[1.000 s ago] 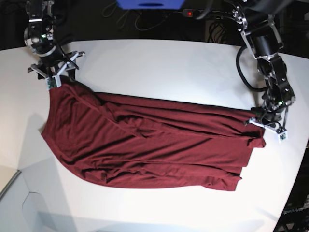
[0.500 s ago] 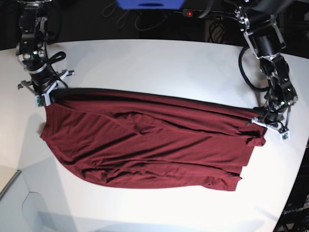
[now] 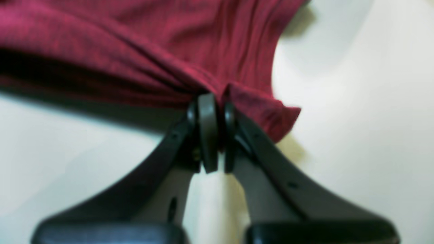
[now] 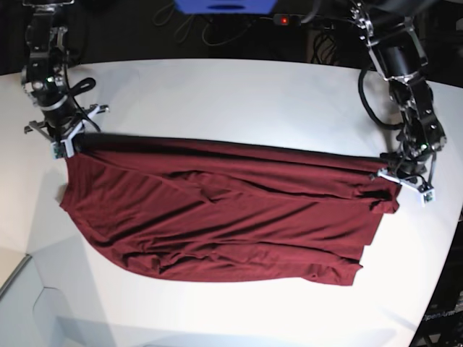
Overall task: Layout the t-shirt on the table in an organized manner, then fold the t-shirt properly
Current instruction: 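Lift the held edge with both grippers and pull it apart, unfolding the shirt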
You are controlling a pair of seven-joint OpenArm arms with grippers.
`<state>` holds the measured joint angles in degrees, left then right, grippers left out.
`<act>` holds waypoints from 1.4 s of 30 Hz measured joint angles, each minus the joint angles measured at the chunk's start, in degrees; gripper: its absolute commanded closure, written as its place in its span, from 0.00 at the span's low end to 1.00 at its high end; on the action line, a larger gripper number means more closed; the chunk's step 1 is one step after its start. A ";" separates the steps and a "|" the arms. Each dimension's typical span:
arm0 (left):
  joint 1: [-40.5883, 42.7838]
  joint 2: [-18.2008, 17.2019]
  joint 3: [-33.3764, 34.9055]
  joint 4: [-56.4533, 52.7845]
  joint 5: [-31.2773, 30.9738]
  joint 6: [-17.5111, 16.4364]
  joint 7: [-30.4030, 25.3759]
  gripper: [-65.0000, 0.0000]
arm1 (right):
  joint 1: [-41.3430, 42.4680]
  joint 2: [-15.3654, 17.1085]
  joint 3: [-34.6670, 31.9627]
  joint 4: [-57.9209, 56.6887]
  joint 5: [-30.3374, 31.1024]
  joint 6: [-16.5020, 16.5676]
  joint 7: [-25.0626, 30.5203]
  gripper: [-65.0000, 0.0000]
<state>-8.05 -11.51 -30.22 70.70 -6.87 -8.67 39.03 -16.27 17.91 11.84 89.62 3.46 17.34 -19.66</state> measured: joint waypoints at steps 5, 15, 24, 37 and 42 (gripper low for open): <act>3.67 0.11 0.02 7.67 -0.31 -0.15 0.07 1.00 | -1.27 -0.11 -0.07 0.22 0.00 -0.02 0.20 1.00; 14.21 0.11 0.00 22.29 -0.42 -0.31 5.57 1.00 | -4.74 1.44 -0.04 0.94 -0.02 -0.02 0.17 1.00; 20.04 0.37 0.00 25.83 -0.24 -0.13 5.99 1.00 | -10.23 1.11 0.37 5.66 0.00 6.03 0.35 1.00; 24.35 0.24 -3.17 26.93 -0.52 -0.37 5.99 1.00 | -15.72 1.29 2.27 6.10 0.00 6.03 0.87 1.00; 24.39 0.20 -4.33 26.93 -0.50 -0.37 6.19 1.00 | -16.46 1.14 3.74 6.12 0.02 6.45 0.92 1.00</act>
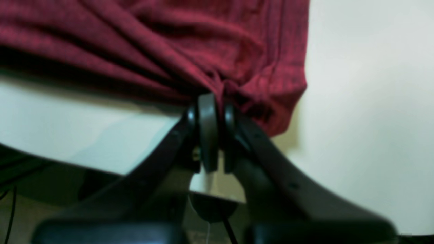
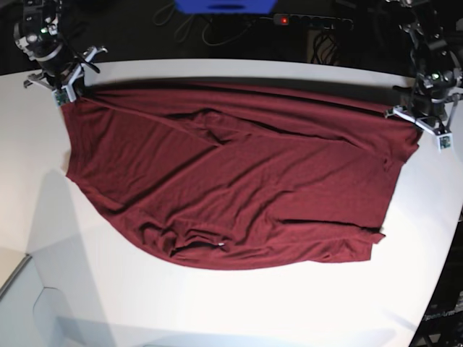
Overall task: Layout the t-shirt on the table in an organized manner, then fold the t-shirt properly
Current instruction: 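Lift the held edge with both grippers and pull it apart, unfolding the shirt, then release the shirt edge and raise both grippers away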
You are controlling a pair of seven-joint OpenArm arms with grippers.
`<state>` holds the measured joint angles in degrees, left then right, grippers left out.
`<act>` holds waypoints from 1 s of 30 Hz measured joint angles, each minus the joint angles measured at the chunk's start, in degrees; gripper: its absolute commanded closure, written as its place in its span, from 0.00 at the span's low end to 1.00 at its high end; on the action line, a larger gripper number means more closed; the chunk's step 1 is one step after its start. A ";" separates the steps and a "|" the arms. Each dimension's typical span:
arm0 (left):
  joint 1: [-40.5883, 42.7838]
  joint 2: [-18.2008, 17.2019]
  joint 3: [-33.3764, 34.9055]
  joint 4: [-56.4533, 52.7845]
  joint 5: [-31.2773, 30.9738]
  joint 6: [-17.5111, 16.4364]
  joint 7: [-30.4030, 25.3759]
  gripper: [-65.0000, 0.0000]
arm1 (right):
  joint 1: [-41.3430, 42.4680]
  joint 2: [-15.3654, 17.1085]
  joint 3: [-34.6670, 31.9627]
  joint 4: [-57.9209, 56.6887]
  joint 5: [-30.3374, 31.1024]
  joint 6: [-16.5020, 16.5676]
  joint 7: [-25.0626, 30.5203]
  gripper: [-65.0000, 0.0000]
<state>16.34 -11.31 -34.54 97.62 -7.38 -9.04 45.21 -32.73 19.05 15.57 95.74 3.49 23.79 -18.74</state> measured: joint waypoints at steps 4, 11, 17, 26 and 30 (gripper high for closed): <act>1.18 0.02 0.13 0.00 -0.07 0.00 0.11 1.00 | -0.68 0.00 0.13 0.00 -0.02 0.00 0.31 1.00; 4.00 0.04 0.15 -0.15 -0.02 0.00 -0.35 1.00 | -1.77 -0.33 0.13 0.15 0.22 -0.02 0.81 1.00; 4.70 0.07 0.13 -0.44 0.02 0.00 -0.28 1.00 | -1.77 -0.66 0.17 0.15 0.26 -0.02 0.85 1.00; 4.59 0.11 0.13 -0.50 0.04 0.00 -0.15 1.00 | -1.75 -0.68 0.17 0.15 0.24 -0.04 0.85 0.91; 4.59 0.11 0.15 -0.50 0.02 0.00 -0.04 0.90 | -1.75 -0.66 0.42 0.15 0.28 -0.04 0.85 0.72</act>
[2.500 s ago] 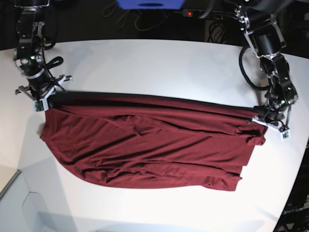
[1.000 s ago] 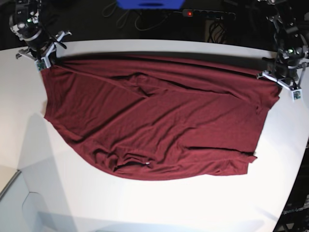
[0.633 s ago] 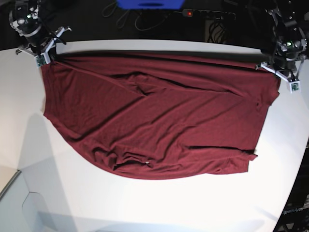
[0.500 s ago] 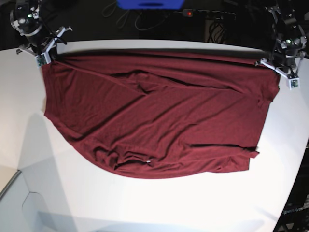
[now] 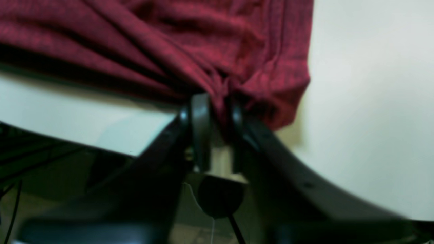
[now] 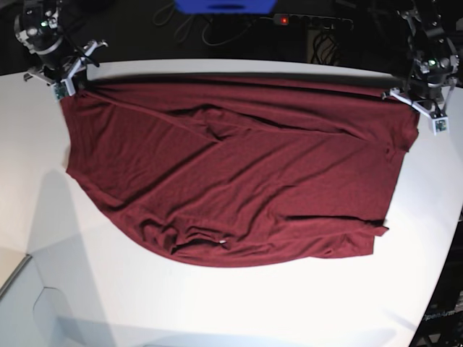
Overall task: Layout the t-shirt on the table in an organized manner, then fold the t-shirt properly
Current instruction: 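Release the shirt edge and raise both grippers away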
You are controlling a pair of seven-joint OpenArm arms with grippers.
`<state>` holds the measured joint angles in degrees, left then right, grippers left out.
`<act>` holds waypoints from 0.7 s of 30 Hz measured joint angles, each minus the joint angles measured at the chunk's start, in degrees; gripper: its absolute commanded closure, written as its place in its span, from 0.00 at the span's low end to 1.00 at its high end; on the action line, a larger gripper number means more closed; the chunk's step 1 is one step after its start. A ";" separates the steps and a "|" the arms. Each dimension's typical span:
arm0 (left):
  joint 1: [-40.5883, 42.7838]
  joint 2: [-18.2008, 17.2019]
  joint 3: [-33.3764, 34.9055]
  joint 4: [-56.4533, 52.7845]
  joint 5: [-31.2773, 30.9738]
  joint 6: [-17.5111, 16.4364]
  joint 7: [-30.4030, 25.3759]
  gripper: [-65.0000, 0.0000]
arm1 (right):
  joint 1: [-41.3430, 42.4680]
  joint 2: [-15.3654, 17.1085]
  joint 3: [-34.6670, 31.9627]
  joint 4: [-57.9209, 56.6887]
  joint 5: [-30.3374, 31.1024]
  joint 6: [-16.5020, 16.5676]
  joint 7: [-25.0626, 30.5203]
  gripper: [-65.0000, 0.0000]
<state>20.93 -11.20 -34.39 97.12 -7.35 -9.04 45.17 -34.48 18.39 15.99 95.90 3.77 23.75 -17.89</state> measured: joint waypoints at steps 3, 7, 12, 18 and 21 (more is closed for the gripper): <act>0.02 1.20 -0.07 0.31 0.42 0.02 0.04 0.72 | -0.02 -0.02 0.09 0.11 0.04 0.00 -0.02 0.67; 0.15 1.68 -0.09 0.44 0.26 0.02 0.02 0.66 | 0.00 -1.38 2.34 1.42 -0.13 0.04 -1.36 0.68; 0.13 1.66 -0.96 0.50 -0.02 0.00 -0.13 0.66 | 0.15 -3.21 5.55 5.62 -0.33 0.04 -1.46 0.67; -0.52 4.33 -7.58 5.77 0.48 0.28 0.13 0.66 | 0.46 -3.32 5.60 6.27 -0.28 0.07 -1.57 0.67; -2.69 4.37 -7.85 8.33 0.04 0.22 0.20 0.66 | 1.92 -3.32 5.97 5.95 -0.28 0.07 -1.57 0.67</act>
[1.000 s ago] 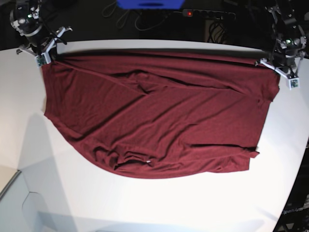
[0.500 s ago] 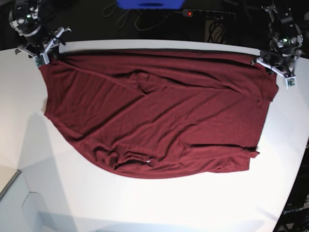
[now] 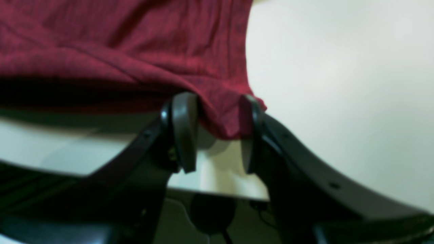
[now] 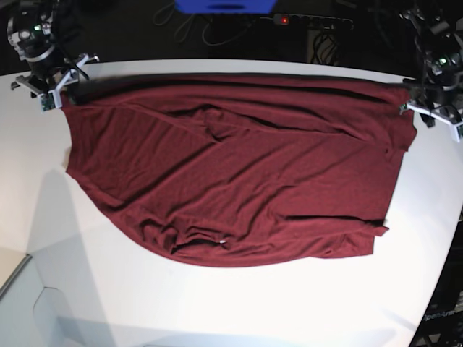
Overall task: Layout the t-shirt on the table in an organized manner, then fold the t-shirt properly
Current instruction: 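Release the shirt edge and raise both grippers away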
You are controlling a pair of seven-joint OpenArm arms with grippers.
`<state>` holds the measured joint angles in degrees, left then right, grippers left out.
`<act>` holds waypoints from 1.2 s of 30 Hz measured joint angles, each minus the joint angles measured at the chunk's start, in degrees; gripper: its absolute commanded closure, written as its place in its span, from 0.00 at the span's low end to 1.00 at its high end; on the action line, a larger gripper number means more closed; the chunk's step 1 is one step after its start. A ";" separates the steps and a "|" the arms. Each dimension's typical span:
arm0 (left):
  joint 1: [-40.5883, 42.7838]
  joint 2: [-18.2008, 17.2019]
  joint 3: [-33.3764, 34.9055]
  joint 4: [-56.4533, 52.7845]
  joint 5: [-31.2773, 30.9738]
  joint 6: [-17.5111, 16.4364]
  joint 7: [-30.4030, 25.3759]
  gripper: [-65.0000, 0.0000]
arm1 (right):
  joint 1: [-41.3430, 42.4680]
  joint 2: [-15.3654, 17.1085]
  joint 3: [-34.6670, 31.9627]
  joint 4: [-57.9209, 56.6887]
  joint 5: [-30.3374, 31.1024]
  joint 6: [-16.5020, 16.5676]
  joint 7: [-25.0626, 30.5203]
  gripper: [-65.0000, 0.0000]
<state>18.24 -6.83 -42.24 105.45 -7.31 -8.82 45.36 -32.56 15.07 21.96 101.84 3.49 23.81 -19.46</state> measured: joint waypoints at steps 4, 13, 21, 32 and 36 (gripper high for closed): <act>-1.99 -0.11 -0.07 0.57 0.13 0.00 -0.13 0.66 | 0.13 -0.44 1.88 0.00 -0.17 -0.02 0.33 0.67; -4.59 0.02 -0.22 -0.09 0.44 0.04 0.44 0.65 | -0.55 -1.25 1.42 -4.24 -0.07 0.00 -0.17 0.67; -5.86 -0.07 -0.22 0.00 0.44 0.04 0.39 0.65 | -2.05 -0.94 1.66 -5.86 -0.07 -0.02 0.22 0.45; -2.60 -0.26 -3.87 -0.07 0.63 0.09 0.70 0.65 | -1.03 -3.39 10.12 -4.35 -0.04 0.11 -0.13 0.37; -3.06 -0.33 -4.72 -0.09 0.44 0.04 0.09 0.65 | 1.84 -4.72 12.68 -2.14 0.00 -0.04 0.42 0.37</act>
<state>15.18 -7.16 -46.96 105.36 -6.87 -8.78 45.45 -30.72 10.35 34.63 99.70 3.49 23.77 -19.05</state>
